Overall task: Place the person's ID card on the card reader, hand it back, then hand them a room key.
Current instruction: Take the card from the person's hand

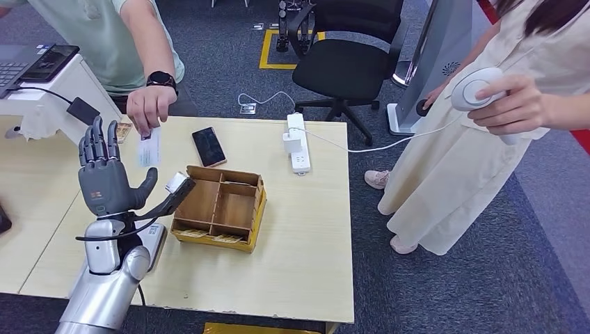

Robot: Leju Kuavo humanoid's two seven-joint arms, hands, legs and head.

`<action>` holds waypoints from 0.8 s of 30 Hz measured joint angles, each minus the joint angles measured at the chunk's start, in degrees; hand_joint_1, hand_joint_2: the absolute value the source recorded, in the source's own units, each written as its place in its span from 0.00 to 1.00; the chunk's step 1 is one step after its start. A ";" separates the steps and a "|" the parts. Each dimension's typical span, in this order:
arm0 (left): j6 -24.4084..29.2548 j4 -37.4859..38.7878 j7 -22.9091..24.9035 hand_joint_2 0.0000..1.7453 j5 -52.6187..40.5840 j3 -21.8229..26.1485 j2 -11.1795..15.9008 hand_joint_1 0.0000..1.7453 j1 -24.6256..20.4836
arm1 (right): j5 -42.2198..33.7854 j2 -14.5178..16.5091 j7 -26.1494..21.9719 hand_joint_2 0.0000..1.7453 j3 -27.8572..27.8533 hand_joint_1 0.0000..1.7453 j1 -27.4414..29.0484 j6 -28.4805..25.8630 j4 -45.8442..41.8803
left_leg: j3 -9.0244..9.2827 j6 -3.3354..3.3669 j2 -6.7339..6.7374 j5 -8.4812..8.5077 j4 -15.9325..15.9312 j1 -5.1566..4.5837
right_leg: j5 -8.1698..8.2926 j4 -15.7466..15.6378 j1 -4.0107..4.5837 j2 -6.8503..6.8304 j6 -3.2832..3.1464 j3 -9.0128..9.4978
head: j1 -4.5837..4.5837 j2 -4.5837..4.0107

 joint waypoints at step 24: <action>2.02 -1.44 -4.73 1.00 -8.49 9.00 -0.77 0.08 1.62 | -1.62 -0.80 0.25 0.00 2.18 0.00 0.03 -0.75 1.03 | 0.00 0.00 -0.01 0.00 0.00 0.00 | 0.00 0.01 0.00 -0.01 0.00 0.00 | 0.00 0.00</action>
